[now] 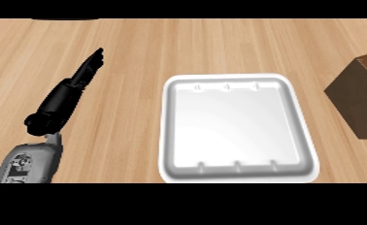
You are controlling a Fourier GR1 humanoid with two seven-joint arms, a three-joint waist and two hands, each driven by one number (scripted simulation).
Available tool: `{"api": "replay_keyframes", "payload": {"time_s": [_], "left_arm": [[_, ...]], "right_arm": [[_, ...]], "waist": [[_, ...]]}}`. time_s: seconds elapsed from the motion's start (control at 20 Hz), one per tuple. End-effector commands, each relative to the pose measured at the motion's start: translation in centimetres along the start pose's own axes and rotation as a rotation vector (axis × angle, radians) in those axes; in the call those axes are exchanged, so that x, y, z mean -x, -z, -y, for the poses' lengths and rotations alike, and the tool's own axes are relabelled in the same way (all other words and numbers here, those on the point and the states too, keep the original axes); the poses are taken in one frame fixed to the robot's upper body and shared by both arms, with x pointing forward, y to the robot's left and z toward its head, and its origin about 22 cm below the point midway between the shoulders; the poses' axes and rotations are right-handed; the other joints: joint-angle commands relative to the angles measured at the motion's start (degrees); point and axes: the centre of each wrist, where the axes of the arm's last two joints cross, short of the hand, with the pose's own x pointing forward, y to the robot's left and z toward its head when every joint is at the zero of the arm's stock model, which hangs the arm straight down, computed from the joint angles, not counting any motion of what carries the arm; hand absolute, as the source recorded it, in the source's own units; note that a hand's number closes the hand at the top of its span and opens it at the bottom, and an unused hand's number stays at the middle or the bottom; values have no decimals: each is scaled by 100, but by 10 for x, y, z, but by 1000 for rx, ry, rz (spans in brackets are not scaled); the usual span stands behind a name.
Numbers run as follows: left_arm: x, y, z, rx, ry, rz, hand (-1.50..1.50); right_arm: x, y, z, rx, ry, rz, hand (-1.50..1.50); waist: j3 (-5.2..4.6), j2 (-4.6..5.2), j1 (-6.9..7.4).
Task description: Pick the can from the tray and place it in the cardboard box
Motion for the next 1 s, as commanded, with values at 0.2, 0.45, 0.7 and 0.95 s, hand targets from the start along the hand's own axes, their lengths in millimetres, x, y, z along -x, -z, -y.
{"api": "replay_keyframes", "payload": {"time_s": [0.2, 0.45, 0.7, 0.95], "left_arm": [[4, -6, -15, -4, 11, -6, 0], [2, -3, -8, -19, -1, -2, 0], [11, -16, -11, -30, -6, -11, 0], [1, 0, -2, -13, -9, -3, 0]], "right_arm": [[16, 2, -25, 103, 233, 260, -150], [11, -1, 11, 307, 830, 362, -150], [60, -8, 25, 389, 1097, 267, -150], [123, -10, -4, 500, 1167, 229, -150]], "waist": [[4, -1, -6], [16, -58, -108], [-3, -42, -113], [8, 6, -53]]}}
